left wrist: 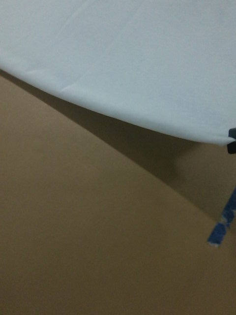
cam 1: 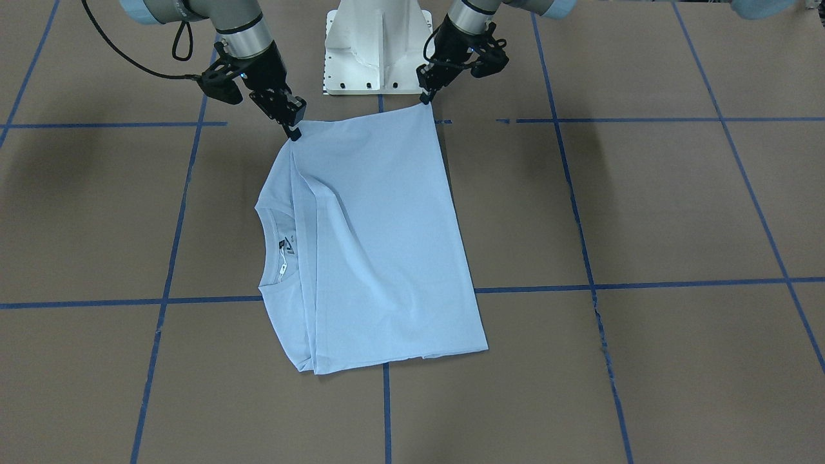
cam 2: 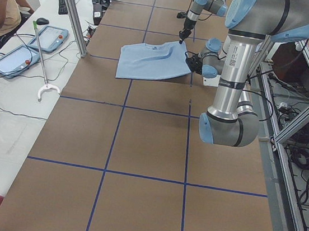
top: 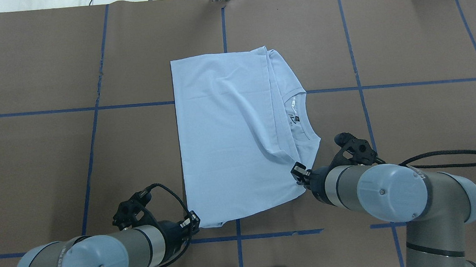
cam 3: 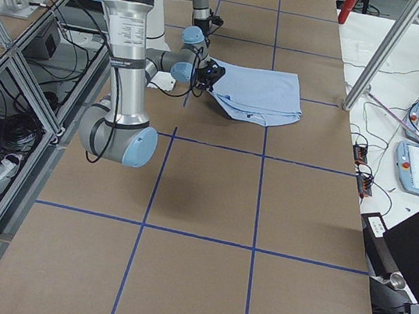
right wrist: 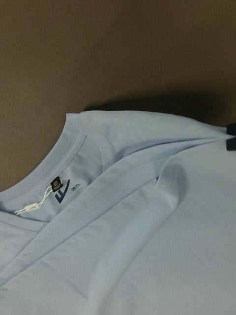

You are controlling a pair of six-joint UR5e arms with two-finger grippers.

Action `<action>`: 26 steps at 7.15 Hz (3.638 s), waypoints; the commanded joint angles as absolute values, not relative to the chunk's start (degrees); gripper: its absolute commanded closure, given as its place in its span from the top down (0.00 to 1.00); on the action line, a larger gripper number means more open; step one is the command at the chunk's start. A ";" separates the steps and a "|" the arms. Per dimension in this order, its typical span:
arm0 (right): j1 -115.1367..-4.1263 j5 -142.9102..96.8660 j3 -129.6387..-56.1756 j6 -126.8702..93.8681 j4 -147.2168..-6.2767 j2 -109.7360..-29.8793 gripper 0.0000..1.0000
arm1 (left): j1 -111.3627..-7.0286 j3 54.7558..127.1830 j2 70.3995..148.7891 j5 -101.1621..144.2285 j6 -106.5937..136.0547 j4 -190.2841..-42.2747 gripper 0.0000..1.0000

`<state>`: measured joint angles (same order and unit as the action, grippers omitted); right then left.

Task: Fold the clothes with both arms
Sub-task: 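Grasp the near edge of the shirt with both grippers, then lift the near edge with both grippers and fold it away from the robot, then release the shirt and raise both grippers away from it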

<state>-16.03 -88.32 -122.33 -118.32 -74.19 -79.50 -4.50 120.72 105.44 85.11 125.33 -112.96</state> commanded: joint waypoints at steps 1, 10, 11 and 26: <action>-16.00 -88.95 -129.94 -120.67 -76.62 -81.63 0.00 | -2.98 131.17 105.38 85.08 127.44 -108.13 0.00; -36.74 -96.42 -96.90 -114.79 -76.75 -53.64 0.00 | -28.72 112.45 113.99 85.78 106.89 -111.24 0.00; -37.00 -96.42 -93.46 -114.96 -73.68 -52.31 0.00 | -30.31 110.06 114.17 85.87 104.70 -113.62 0.00; -57.09 -117.63 -66.84 -79.27 -62.14 -44.94 1.00 | -49.53 85.40 119.37 105.46 76.09 -133.07 0.79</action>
<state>-52.85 -112.44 -62.97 -87.15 -61.80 -39.36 -46.23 82.89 120.31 96.75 81.62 -133.62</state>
